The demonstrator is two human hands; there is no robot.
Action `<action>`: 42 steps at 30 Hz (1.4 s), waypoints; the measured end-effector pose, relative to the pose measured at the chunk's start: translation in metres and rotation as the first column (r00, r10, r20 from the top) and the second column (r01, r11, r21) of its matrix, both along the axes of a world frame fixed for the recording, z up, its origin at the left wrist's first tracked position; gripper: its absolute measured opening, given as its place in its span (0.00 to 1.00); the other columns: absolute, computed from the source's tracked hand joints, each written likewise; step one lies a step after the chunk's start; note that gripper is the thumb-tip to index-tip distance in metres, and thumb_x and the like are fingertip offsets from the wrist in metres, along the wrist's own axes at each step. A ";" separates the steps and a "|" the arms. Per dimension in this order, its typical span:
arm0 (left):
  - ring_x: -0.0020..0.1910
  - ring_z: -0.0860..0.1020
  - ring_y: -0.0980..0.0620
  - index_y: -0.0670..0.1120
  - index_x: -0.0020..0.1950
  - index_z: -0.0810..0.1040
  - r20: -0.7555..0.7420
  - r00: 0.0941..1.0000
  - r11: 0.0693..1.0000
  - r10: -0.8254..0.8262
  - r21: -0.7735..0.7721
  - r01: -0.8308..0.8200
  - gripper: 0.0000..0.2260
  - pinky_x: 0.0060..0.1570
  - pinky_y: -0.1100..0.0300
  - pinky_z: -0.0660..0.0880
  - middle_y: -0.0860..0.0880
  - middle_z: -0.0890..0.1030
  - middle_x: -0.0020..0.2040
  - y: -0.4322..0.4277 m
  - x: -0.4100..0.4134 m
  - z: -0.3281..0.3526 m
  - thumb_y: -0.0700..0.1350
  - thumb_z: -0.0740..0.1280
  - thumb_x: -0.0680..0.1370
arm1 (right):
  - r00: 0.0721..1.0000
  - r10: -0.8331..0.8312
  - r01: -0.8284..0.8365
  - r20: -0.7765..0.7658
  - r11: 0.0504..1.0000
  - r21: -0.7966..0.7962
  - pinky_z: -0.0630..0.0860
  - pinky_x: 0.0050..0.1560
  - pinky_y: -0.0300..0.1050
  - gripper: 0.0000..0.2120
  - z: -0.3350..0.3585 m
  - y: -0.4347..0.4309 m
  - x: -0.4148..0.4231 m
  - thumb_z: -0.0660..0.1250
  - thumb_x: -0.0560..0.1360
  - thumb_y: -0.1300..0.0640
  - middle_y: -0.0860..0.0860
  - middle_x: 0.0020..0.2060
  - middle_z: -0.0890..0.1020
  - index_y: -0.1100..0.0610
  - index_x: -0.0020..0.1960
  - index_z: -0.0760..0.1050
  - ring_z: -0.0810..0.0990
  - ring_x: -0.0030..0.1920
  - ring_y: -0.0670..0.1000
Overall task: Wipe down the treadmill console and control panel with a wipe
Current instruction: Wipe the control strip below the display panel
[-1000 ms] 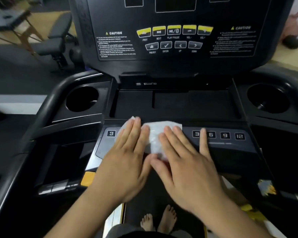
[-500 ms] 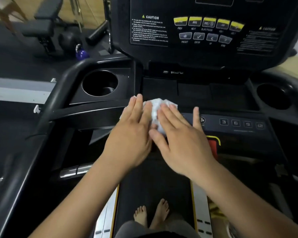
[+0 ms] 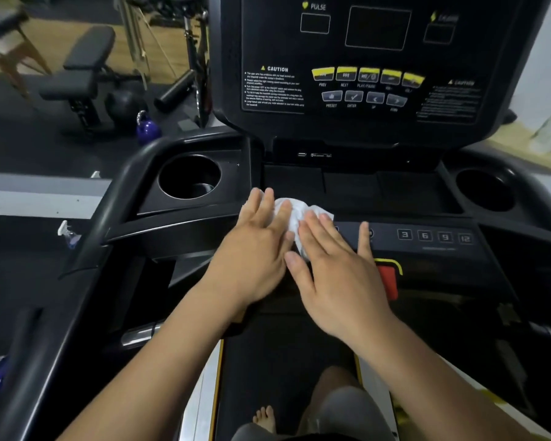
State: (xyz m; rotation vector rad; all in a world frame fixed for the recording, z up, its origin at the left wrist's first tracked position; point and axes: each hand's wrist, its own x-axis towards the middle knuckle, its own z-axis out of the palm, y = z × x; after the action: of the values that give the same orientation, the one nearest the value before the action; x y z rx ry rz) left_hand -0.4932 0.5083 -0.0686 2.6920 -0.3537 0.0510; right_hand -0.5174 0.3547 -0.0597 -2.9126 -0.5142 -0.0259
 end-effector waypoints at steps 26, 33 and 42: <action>0.56 0.79 0.41 0.52 0.79 0.56 -0.119 0.991 0.997 0.067 0.042 -0.062 0.26 0.46 0.60 0.71 0.41 0.52 0.80 0.023 -0.073 -0.005 0.57 0.46 0.81 | 0.991 0.134 -0.134 -0.009 0.991 -0.001 0.47 0.74 0.66 0.27 -0.014 0.012 -0.038 0.41 0.81 0.44 0.47 0.77 0.56 0.52 0.77 0.56 0.48 0.77 0.46; 0.72 0.65 0.37 0.46 0.80 0.50 -0.019 0.997 0.997 0.068 -0.023 -0.069 0.26 0.58 0.58 0.69 0.36 0.44 0.79 0.008 -0.018 -0.003 0.49 0.52 0.83 | 0.999 0.019 -0.020 0.034 1.000 0.014 0.42 0.74 0.66 0.29 -0.008 0.021 0.016 0.37 0.80 0.45 0.46 0.78 0.54 0.53 0.77 0.53 0.45 0.77 0.44; 0.68 0.72 0.44 0.55 0.77 0.60 -0.130 0.989 0.997 0.071 -0.022 -0.074 0.27 0.58 0.59 0.71 0.41 0.46 0.80 0.016 -0.077 0.003 0.61 0.50 0.78 | 0.997 0.034 -0.036 0.071 0.999 0.021 0.47 0.73 0.69 0.24 -0.026 -0.006 -0.035 0.46 0.81 0.47 0.46 0.75 0.61 0.51 0.76 0.61 0.53 0.77 0.45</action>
State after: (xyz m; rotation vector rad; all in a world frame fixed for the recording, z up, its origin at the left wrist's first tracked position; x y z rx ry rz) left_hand -0.5701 0.5241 -0.0658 2.6642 -0.2135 -0.0964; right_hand -0.5524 0.3487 -0.0852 -2.8888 -0.5723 -0.1290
